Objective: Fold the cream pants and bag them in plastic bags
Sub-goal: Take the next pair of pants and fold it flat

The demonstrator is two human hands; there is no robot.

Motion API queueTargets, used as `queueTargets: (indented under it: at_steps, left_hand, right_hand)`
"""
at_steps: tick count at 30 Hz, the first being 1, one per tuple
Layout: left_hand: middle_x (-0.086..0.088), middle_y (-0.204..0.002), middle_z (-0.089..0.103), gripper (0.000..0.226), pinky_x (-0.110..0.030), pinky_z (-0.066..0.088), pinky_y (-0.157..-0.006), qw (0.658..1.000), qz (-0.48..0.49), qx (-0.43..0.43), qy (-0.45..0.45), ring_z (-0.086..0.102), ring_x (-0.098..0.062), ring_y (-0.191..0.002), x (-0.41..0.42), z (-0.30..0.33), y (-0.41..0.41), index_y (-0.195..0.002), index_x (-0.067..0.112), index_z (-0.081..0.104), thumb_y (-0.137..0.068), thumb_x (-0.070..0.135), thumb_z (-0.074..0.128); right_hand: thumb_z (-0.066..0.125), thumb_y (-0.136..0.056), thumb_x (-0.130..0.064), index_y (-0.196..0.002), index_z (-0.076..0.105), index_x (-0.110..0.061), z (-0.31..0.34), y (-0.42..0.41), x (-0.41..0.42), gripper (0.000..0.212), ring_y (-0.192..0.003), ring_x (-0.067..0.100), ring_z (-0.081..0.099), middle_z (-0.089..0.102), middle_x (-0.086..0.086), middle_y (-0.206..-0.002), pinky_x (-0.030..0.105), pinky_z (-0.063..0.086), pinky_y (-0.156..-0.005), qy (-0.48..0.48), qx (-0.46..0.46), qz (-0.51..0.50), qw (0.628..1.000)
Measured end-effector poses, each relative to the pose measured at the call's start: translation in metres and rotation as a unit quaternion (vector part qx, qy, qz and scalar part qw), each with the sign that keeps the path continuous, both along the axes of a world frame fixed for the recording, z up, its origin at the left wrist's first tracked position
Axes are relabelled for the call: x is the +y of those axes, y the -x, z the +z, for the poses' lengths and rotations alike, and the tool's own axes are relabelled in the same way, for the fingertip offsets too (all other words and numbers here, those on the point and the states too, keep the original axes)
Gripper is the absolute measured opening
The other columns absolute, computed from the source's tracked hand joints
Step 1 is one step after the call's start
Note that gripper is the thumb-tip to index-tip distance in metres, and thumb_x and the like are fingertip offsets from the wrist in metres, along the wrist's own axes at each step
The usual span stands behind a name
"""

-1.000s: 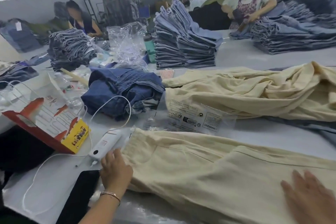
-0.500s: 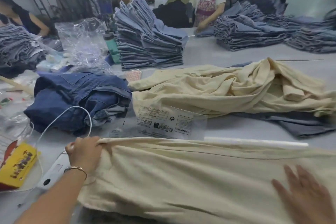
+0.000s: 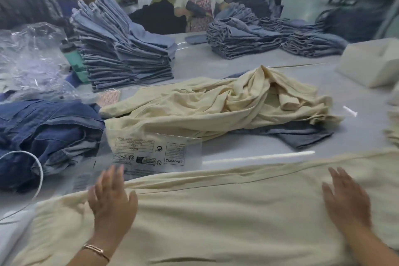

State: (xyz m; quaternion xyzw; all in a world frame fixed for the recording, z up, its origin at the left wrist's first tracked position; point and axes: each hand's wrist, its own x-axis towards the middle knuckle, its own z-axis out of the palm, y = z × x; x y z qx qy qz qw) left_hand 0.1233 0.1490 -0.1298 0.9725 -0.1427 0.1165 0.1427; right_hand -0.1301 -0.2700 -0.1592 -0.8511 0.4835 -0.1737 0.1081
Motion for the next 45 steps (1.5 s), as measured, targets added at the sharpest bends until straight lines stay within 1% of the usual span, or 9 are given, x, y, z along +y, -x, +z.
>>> queueTargets:
  at_steps: [4,8,11,14,17,20,29,34,45]
  left_hand:
    - [0.007,-0.158,0.02,0.078,-0.045,0.011,-0.116,0.98,-0.175,0.084,0.039,0.007,-0.01,-0.144,-0.087,-0.009,0.089,-0.148,0.025,0.031,-0.086,0.069,0.016]
    - [0.008,-0.159,-0.007,0.131,-0.041,0.005,-0.118,0.963,-0.167,0.179,-0.115,-0.004,-0.013,-0.148,-0.122,-0.025,0.109,-0.148,0.045,-0.006,-0.029,0.079,-0.046]
    - [0.051,-0.14,-0.015,0.089,-0.055,0.02,-0.113,0.958,-0.225,0.155,-0.081,0.022,-0.03,-0.144,-0.132,-0.02,0.115,-0.13,0.069,-0.015,-0.045,0.088,-0.033]
    - [0.028,-0.156,-0.012,0.052,-0.059,0.035,-0.103,0.941,-0.334,-0.017,-0.051,0.044,-0.035,-0.132,-0.141,-0.027,0.117,-0.148,0.046,-0.01,-0.098,0.054,-0.001]
    - [0.014,-0.161,0.005,0.052,-0.034,0.009,-0.118,0.936,-0.341,-0.07,-0.042,0.012,-0.011,-0.147,-0.193,-0.028,0.148,-0.153,0.027,0.007,-0.103,0.041,0.004]
    - [-0.023,-0.139,0.048,0.077,-0.059,0.03,-0.109,0.977,-0.198,0.08,-0.01,0.045,-0.043,-0.13,-0.275,-0.016,0.182,-0.132,-0.004,0.051,-0.09,0.053,0.02]
    - [0.005,-0.146,0.047,0.055,-0.031,0.002,-0.116,0.907,-0.394,0.051,-0.137,-0.006,-0.009,-0.148,-0.376,-0.04,0.288,-0.129,0.033,0.045,-0.095,0.064,0.014]
    - [-0.006,-0.13,0.062,0.055,-0.038,0.007,-0.112,0.892,-0.399,0.059,-0.202,0.023,-0.028,-0.139,-0.371,-0.045,0.289,-0.125,0.045,0.059,-0.096,0.063,0.016]
    - [-0.003,-0.133,0.06,0.048,-0.046,0.003,-0.107,0.853,-0.392,0.041,-0.342,0.062,-0.034,-0.113,-0.367,-0.027,0.298,-0.124,0.057,0.054,-0.091,0.067,0.02]
  right_hand:
    - [0.046,-0.095,-0.017,-0.136,0.048,-0.001,0.009,0.036,-0.047,0.043,-0.129,0.04,0.04,0.041,0.022,-0.145,0.05,0.031,-0.106,-0.007,-0.042,-0.104,0.994]
    - [0.038,-0.1,-0.03,-0.144,0.039,-0.013,0.004,0.086,-0.087,0.047,-0.138,0.028,0.031,0.032,0.008,-0.154,0.041,0.026,-0.111,-0.091,0.055,-0.107,0.989]
    - [0.027,-0.101,-0.046,-0.151,0.02,-0.03,-0.008,0.127,-0.116,0.054,-0.145,0.013,0.016,0.014,-0.006,-0.16,0.036,0.015,-0.115,-0.077,0.179,-0.018,0.981]
    - [0.038,-0.097,-0.042,-0.142,0.044,-0.018,-0.01,0.161,-0.142,0.052,-0.138,0.03,0.036,0.034,0.014,-0.152,0.049,0.027,-0.112,-0.042,0.168,-0.023,0.985]
    - [0.063,-0.085,-0.03,-0.122,0.063,-0.001,-0.004,0.185,-0.166,0.047,-0.122,0.046,0.048,0.049,0.029,-0.136,0.055,0.041,-0.098,-0.031,0.095,-0.085,0.991]
    - [0.061,-0.086,-0.028,-0.122,0.052,-0.008,0.009,0.191,-0.18,0.043,-0.119,0.033,0.048,0.05,0.012,-0.133,0.041,0.046,-0.09,-0.09,0.118,-0.126,0.981]
    - [0.05,-0.096,-0.034,-0.133,0.049,-0.015,0.021,0.2,-0.228,0.042,-0.125,0.03,0.05,0.049,0.015,-0.136,0.032,0.044,-0.097,-0.247,0.201,-0.148,0.936]
    - [0.053,-0.093,-0.045,-0.142,0.034,-0.01,0.026,0.198,-0.227,0.063,-0.131,0.035,0.041,0.035,0.018,-0.145,0.038,0.04,-0.104,-0.29,0.183,-0.109,0.933]
    - [0.06,-0.085,-0.019,-0.098,0.053,0.002,0.051,0.188,-0.214,0.026,-0.089,0.043,0.056,0.061,0.027,-0.093,0.043,0.043,-0.075,-0.173,-0.2,-0.143,0.954]
